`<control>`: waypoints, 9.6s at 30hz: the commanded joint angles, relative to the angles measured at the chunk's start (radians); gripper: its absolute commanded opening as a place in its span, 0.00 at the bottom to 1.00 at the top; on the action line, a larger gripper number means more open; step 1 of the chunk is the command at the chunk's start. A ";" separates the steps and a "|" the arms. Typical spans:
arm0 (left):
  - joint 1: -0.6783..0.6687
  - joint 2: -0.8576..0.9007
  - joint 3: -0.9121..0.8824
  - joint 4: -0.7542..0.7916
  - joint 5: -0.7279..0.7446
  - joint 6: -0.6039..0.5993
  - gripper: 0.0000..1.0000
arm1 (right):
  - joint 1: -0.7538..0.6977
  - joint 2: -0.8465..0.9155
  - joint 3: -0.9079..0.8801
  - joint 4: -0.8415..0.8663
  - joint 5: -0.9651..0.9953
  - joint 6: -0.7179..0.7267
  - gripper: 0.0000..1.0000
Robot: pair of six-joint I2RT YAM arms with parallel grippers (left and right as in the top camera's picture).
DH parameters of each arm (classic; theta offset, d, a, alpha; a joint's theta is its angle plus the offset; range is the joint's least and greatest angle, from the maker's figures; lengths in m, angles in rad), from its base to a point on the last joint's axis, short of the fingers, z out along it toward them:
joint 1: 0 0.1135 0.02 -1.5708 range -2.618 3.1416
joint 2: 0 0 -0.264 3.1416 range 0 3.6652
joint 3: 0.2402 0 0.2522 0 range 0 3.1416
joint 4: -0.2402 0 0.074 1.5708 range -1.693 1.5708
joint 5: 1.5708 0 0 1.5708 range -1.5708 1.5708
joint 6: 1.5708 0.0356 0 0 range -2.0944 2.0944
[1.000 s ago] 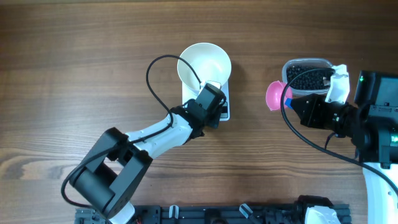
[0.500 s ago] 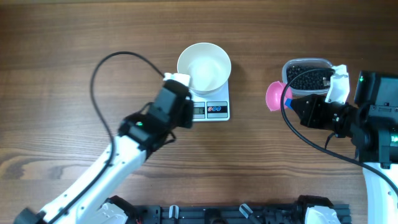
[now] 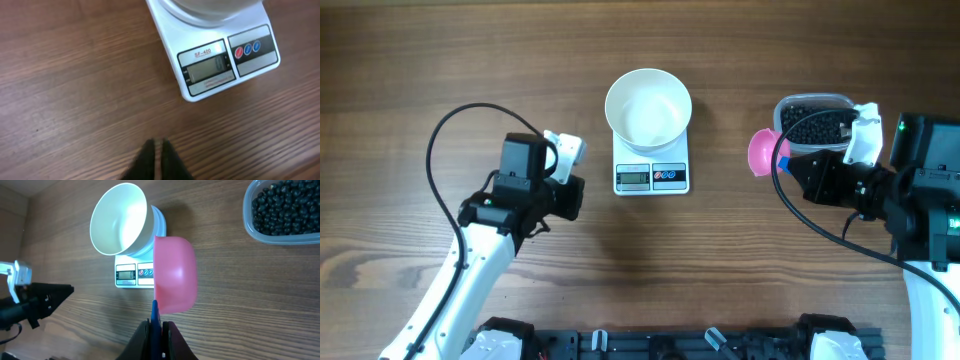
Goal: Scoop item into bowl and weigh 150g on scale
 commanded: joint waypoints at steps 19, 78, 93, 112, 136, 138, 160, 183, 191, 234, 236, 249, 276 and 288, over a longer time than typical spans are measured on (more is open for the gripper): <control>0.009 0.035 -0.010 0.145 0.180 0.268 0.04 | 0.006 0.000 0.010 0.012 0.003 0.001 0.04; 0.064 -0.223 -0.220 0.327 0.364 0.309 1.00 | 0.006 0.000 0.010 0.021 0.029 0.001 0.04; -0.046 -0.546 -0.240 -0.019 0.091 0.147 1.00 | 0.006 0.001 0.010 0.036 0.029 0.004 0.04; -0.185 -0.421 -0.305 0.342 -0.121 -0.040 1.00 | 0.006 0.001 0.010 0.034 0.029 0.004 0.04; -0.228 -0.399 -0.305 0.275 -0.121 -0.039 1.00 | 0.006 0.001 0.010 0.029 0.029 0.001 0.04; -0.228 -0.399 -0.305 0.275 -0.121 -0.040 1.00 | 0.006 0.001 0.010 0.029 0.029 0.002 0.04; -0.228 -0.399 -0.305 0.275 -0.121 -0.040 1.00 | 0.006 0.001 0.010 0.040 0.045 0.000 0.04; -0.228 -0.399 -0.305 0.274 -0.121 -0.040 1.00 | 0.006 0.021 0.011 0.087 0.373 0.384 0.04; -0.228 -0.399 -0.305 0.274 -0.121 -0.040 1.00 | 0.006 0.173 0.047 0.092 0.313 0.367 0.04; -0.228 -0.399 -0.305 0.245 -0.121 -0.040 1.00 | -0.157 0.515 0.468 -0.117 0.365 -0.260 0.04; -0.228 -0.399 -0.305 0.245 -0.121 -0.040 1.00 | -0.157 0.525 0.467 -0.113 0.372 -0.261 0.04; -0.228 -0.399 -0.305 0.245 -0.121 -0.040 1.00 | -0.157 0.597 0.467 -0.098 0.376 -0.285 0.04; -0.228 -0.399 -0.305 0.284 -0.121 -0.039 1.00 | -0.157 0.602 0.467 -0.097 0.368 -0.283 0.04; -0.228 -0.399 -0.305 0.304 -0.121 -0.039 1.00 | -0.157 0.602 0.467 -0.099 0.368 -0.276 0.04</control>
